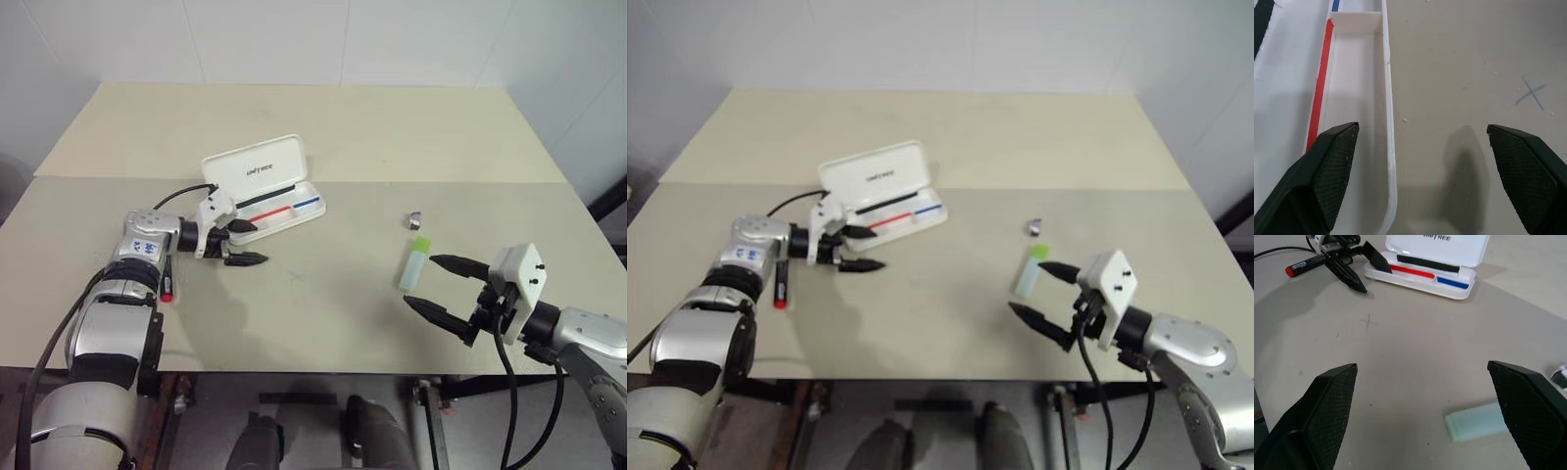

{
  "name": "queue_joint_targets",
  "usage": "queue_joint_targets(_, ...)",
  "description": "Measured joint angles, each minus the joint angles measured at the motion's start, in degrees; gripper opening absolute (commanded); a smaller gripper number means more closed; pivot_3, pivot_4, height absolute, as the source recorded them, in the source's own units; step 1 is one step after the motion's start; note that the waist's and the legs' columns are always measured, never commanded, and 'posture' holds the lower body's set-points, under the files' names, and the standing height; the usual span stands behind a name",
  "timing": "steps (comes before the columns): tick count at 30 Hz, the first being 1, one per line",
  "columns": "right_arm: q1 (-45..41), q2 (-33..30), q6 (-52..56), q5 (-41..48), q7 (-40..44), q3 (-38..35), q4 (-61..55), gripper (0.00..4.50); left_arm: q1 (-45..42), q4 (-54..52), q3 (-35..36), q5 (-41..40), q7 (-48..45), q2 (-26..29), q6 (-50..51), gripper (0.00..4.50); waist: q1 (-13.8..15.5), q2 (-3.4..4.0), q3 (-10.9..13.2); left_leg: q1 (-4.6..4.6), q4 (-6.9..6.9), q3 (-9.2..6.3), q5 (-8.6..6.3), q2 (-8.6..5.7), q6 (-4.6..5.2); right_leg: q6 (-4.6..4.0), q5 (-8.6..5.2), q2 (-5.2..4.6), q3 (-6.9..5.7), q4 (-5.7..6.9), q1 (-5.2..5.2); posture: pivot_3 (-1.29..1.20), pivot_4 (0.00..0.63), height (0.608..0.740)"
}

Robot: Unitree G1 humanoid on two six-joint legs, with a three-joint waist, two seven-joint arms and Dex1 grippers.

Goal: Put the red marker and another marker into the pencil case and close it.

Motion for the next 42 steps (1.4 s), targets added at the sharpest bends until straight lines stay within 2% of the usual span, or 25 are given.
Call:
queue_joint_targets(15, -3.4, -0.4, -1.2, -1.5, 0.0, 0.4, 2.7, 4.50, -0.4, 0.0, 0.0, 1.2, 0.1, -0.1, 0.4, 4.48, 0.0, 0.00, 0.0, 0.00, 0.00, 0.01, 0.00, 0.00, 0.00, -0.01, 0.00, 0.00, 0.01, 0.00, 0.00, 0.00, 0.150, 0.740)
queue_joint_targets(16, -3.4, -0.4, -1.3, -1.5, 0.0, 0.5, 2.7, 4.50, -0.4, 0.0, 0.0, 1.4, 0.5, -0.1, 0.2, 4.08, 0.0, 0.00, 0.0, 0.01, 0.00, 0.01, 0.00, 0.00, 0.00, -0.01, 0.00, 0.00, 0.01, 0.01, 0.00, 0.00, 0.150, 0.740)
queue_joint_targets(19, -3.4, -0.4, -1.4, -1.9, 0.0, 0.5, 2.7, 4.50, -0.4, 0.0, 0.0, 2.3, 1.4, 0.0, -0.6, 3.26, 0.0, 0.00, 0.0, 0.01, 0.00, 0.01, 0.01, 0.00, 0.00, -0.01, 0.01, 0.00, 0.01, 0.02, 0.00, 0.00, 0.150, 0.740)
queue_joint_targets(25, -3.4, -0.4, -1.4, -2.1, 0.0, 0.5, 2.7, 4.50, -0.5, 0.0, -0.1, 3.5, 3.3, 0.1, -2.1, 1.15, 0.0, 0.00, 0.0, -0.01, 0.00, 0.01, 0.01, 0.00, 0.00, -0.01, 0.01, 0.00, 0.01, -0.03, 0.00, 0.00, 0.150, 0.740)
queue_joint_targets(28, -3.3, -0.4, -1.4, -2.1, 0.0, 0.5, 2.7, 4.50, -0.7, 0.0, -0.1, 4.2, 4.1, 0.1, -2.5, 0.24, 0.0, 0.00, 0.0, -0.02, 0.00, 0.01, 0.01, 0.00, 0.01, 0.00, 0.01, 0.00, 0.01, -0.05, 0.00, 0.00, 0.150, 0.740)
queue_joint_targets(29, -3.3, -0.4, -1.4, -2.1, -0.1, 0.5, 2.7, 4.50, -0.8, 0.0, -0.1, 4.2, 4.1, 0.1, -2.8, 0.08, 0.0, 0.00, 0.0, -0.02, 0.00, 0.01, 0.00, 0.00, 0.01, 0.00, 0.01, 0.00, 0.01, -0.06, 0.00, 0.00, 0.150, 0.740)
queue_joint_targets(38, -3.2, -0.5, -1.4, -2.1, -0.2, 0.2, 2.7, 4.50, -1.2, 0.1, -0.6, 5.5, 4.3, 0.3, -5.5, 0.08, 0.1, 0.00, 0.0, -0.03, 0.00, 0.01, 0.00, -0.01, 0.01, 0.01, 0.02, 0.00, 0.01, -0.06, 0.00, 0.00, 0.150, 0.740)
queue_joint_targets(42, -2.9, -0.5, -1.4, -2.0, -0.3, 0.2, 2.7, 4.50, -1.3, -0.4, -0.7, 5.4, 1.3, 1.1, -8.1, 0.08, 0.1, 0.00, 0.0, -0.06, 0.00, 0.01, 0.00, -0.01, 0.01, 0.01, 0.02, 0.00, 0.01, -0.10, -0.01, 0.00, 0.150, 0.740)
